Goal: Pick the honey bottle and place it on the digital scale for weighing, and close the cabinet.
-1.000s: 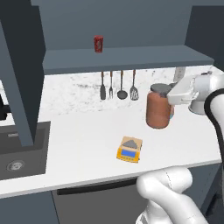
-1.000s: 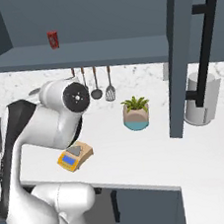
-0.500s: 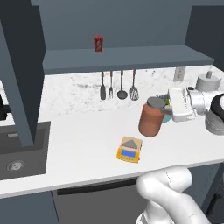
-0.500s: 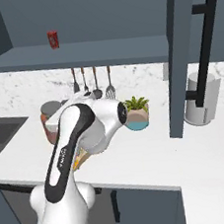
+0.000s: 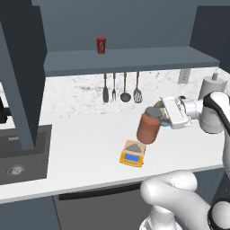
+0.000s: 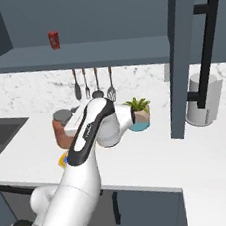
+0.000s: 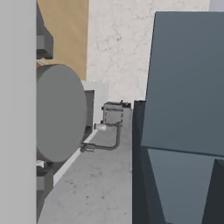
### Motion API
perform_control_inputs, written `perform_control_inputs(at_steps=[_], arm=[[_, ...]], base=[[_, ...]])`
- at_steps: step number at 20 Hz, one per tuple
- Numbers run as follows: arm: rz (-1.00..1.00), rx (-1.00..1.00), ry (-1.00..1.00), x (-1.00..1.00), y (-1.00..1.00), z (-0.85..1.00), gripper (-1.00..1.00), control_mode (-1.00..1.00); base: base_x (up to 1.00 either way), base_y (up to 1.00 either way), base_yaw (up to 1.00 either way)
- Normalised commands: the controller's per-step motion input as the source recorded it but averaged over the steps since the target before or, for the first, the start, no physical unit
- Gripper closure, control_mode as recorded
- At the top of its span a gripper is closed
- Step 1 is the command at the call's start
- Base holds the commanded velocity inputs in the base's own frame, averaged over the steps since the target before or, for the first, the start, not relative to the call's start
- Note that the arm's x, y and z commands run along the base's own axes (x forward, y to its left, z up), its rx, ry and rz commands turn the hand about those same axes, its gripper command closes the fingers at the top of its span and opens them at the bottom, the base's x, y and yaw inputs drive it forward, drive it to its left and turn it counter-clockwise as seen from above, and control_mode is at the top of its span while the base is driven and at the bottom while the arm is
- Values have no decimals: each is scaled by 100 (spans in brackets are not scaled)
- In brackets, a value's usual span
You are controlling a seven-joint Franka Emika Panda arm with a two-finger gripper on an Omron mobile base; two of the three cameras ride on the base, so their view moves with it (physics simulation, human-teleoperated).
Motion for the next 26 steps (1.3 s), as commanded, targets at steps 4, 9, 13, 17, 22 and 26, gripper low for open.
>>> perform_control_inputs(at_steps=[4,9,13,17,22,26], arm=[[0,-4,0,30,5,-33,100,-100],[0,-7,0,9,19,-26,100,-100],[0,-4,0,16,9,-24,100,-100],[0,-1,0,13,13,-24,100,-100],[0,0,0,17,9,-19,100,-100],[0,0,0,19,0,-20,100,-100]], base=[[0,0,0],[0,0,0],[0,0,0],[0,0,0],[0,0,0],[0,0,0]])
